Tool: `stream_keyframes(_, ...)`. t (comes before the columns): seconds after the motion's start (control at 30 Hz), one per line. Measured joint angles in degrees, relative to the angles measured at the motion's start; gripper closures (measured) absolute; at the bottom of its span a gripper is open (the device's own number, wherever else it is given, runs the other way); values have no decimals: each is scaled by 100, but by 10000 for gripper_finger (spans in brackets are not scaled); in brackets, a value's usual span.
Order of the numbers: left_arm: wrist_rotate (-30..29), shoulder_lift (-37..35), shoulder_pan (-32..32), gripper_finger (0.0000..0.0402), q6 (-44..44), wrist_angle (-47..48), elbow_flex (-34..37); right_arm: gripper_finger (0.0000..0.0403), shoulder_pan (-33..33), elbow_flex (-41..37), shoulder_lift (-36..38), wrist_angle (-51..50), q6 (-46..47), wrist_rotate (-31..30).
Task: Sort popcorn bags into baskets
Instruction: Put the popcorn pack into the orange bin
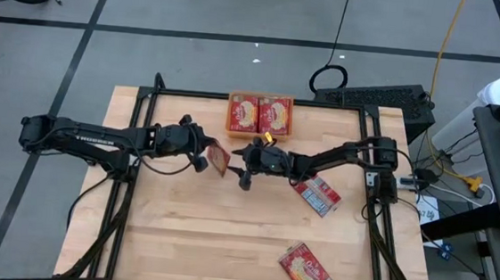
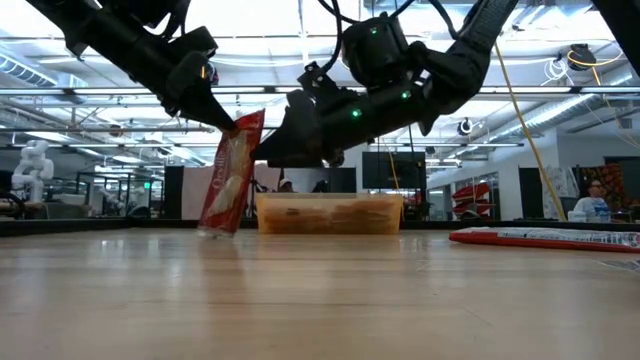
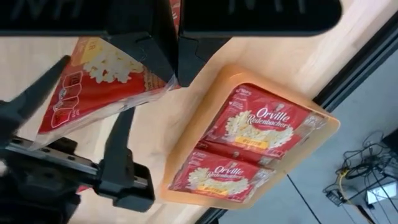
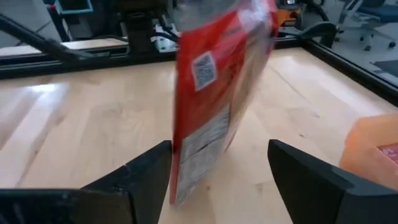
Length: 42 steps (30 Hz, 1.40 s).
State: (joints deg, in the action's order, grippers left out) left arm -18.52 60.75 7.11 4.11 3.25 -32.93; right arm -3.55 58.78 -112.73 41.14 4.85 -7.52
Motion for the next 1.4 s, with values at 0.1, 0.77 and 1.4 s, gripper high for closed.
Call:
stream_keyframes(0.1, -139, 0, 23, 401, 174, -52, 4, 154, -15, -2, -2, 124, 190, 7)
stream_keyframes(0.77, 228, 0, 60, 399, 615, -387, 4, 367, -253, -2, 0, 394, 251, -573)
stream_keyframes(1.4, -110, -4, -129, 173, 1318, 1155, 43, 393, -381, -9, 707, -1243, -638, 493)
